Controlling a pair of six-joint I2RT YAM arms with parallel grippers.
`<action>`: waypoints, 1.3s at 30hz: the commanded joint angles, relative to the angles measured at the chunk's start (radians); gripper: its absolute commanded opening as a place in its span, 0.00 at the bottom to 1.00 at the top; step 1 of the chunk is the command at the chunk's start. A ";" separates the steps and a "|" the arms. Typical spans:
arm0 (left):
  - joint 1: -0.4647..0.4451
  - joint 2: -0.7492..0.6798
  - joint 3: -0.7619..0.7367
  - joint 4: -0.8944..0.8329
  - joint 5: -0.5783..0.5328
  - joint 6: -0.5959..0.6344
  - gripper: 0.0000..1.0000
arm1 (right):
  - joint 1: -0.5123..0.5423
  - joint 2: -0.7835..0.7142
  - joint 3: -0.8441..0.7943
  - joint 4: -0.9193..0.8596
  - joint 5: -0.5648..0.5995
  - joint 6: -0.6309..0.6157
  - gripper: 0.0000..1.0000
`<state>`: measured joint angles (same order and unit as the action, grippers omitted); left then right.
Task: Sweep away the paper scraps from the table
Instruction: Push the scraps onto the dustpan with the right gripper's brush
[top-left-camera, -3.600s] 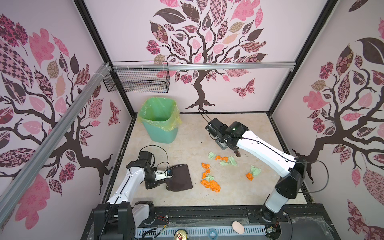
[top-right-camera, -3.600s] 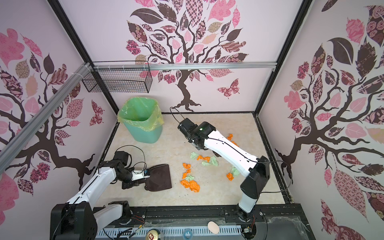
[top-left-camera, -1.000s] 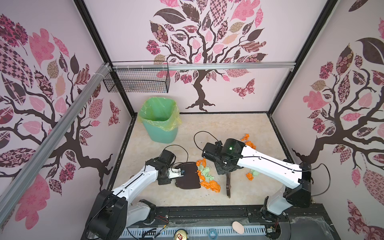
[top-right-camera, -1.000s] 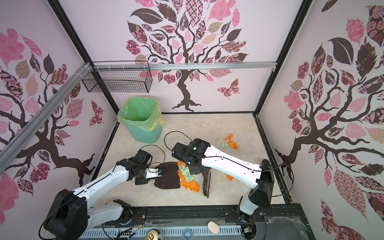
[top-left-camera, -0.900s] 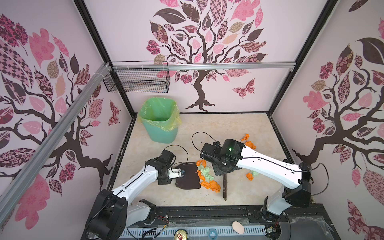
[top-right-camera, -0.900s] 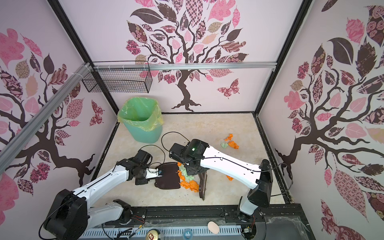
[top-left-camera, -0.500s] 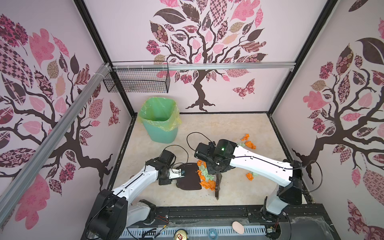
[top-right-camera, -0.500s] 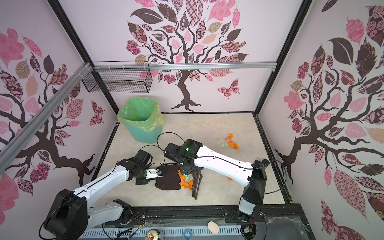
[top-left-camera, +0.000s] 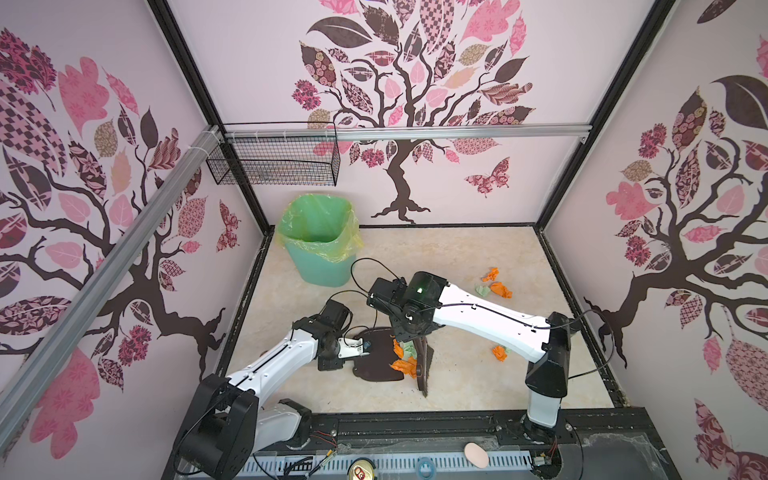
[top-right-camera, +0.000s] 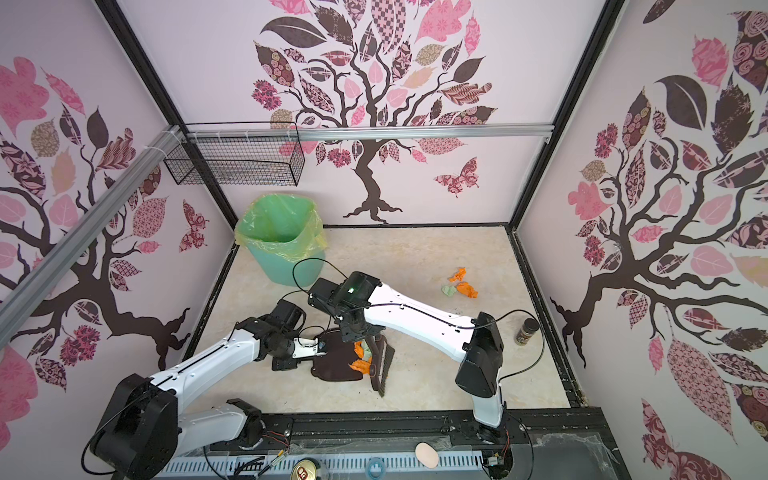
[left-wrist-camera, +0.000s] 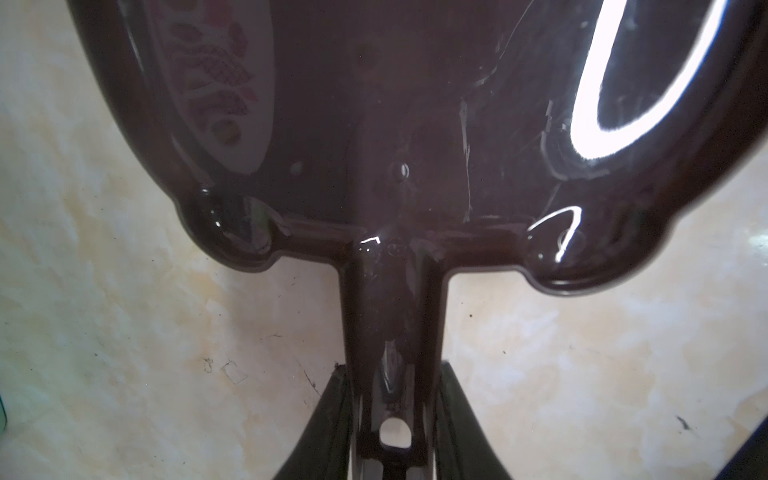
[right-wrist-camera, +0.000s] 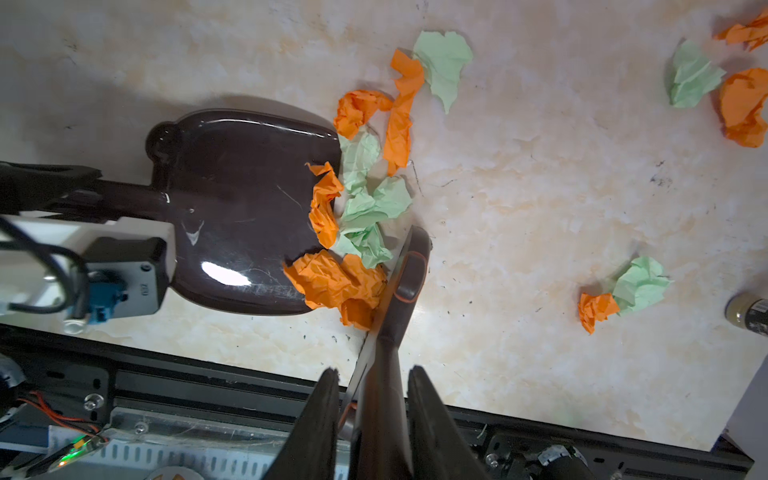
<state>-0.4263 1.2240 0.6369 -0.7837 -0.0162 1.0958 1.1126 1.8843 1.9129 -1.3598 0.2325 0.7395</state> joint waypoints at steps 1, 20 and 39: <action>-0.003 0.011 0.004 0.008 0.023 -0.007 0.20 | 0.018 0.064 0.074 0.011 -0.042 -0.030 0.00; -0.002 0.037 0.006 0.036 0.024 -0.025 0.20 | 0.055 0.112 0.338 -0.108 -0.003 -0.060 0.00; 0.091 0.077 0.037 0.053 0.019 -0.035 0.19 | -0.264 -0.072 0.124 -0.058 0.248 -0.535 0.00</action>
<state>-0.3462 1.2816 0.6392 -0.7361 0.0040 1.0649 0.8631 1.7733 2.0182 -1.4372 0.4088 0.4316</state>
